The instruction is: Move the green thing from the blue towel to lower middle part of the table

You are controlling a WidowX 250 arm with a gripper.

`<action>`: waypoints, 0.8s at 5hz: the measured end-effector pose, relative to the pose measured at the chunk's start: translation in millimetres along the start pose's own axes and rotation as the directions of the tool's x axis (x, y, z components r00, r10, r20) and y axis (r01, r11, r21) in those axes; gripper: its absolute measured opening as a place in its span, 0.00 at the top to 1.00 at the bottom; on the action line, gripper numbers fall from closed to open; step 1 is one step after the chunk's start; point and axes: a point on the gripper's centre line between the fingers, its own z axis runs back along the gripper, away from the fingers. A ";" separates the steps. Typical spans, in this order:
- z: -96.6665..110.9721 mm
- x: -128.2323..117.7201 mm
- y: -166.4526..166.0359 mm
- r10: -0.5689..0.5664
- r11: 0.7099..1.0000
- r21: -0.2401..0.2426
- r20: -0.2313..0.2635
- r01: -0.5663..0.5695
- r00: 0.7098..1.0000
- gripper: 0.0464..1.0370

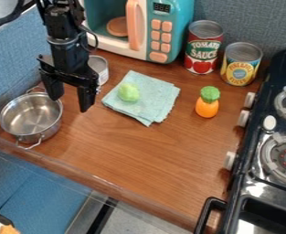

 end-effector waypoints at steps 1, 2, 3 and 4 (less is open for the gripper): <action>-9.7 -1.5 -2.6 0.009 1.000 -0.016 -0.028 -0.009 1.000 0.04; -12.4 27.0 -16.0 -0.017 0.999 -0.038 -0.005 0.017 1.000 0.04; -19.7 49.9 -29.8 -0.049 0.998 -0.040 -0.007 0.049 0.999 0.04; -23.5 68.0 -40.4 -0.068 0.997 -0.032 0.001 0.068 0.998 0.04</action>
